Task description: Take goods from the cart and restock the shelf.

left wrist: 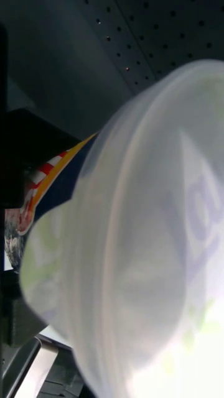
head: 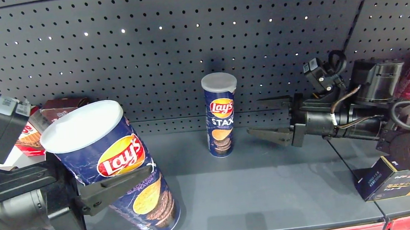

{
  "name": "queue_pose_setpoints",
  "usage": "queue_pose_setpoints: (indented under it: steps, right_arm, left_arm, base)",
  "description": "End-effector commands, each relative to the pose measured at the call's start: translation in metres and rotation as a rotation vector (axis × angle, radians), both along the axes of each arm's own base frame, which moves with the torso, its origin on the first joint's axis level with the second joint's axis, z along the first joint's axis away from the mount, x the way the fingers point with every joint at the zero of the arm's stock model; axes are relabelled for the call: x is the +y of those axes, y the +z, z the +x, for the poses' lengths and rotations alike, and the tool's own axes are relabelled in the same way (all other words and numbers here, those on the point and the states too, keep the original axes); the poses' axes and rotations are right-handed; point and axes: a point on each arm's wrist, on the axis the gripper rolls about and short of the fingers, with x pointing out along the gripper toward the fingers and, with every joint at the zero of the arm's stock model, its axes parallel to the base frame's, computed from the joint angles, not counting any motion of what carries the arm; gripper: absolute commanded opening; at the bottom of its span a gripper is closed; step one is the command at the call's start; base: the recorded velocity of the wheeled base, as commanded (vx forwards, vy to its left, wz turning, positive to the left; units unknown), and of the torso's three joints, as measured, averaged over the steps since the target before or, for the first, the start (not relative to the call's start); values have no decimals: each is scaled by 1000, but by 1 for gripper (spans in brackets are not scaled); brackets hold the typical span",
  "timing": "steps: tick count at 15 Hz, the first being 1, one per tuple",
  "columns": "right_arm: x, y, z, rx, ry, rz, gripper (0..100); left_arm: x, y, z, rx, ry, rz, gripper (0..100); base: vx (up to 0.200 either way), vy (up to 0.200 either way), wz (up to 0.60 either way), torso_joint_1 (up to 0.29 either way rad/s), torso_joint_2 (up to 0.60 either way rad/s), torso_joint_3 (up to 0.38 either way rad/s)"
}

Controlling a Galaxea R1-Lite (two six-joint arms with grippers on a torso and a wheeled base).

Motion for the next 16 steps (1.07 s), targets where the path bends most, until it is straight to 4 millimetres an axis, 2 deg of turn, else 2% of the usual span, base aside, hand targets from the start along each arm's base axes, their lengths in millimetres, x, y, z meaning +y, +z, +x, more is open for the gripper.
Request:
queue_pose_setpoints:
  steps: [1, 7, 8, 12, 16]
  right_arm:
    - [7, -8, 11, 13, 9, -6, 100]
    - [18, -15, 23, 21, 22, -10, 100]
    - [25, -26, 30, 44, 29, -23, 100]
    - [35, -33, 46, 46, 35, -23, 100]
    - [46, -42, 52, 57, 52, -29, 100]
  left_arm:
    - [0, 0, 0, 1, 2, 0, 0]
    - [1, 0, 1, 1, 7, 0, 0]
    - [1, 0, 1, 4, 8, -6, 0]
    - [4, 2, 3, 8, 24, -19, 0]
    - [4, 3, 3, 4, 29, -21, 0]
  base:
    - [0, 0, 0, 0, 0, 0]
    - [0, 0, 0, 0, 0, 0]
    - [0, 0, 0, 0, 0, 0]
    - [0, 0, 0, 0, 0, 0]
    - [0, 0, 0, 0, 0, 0]
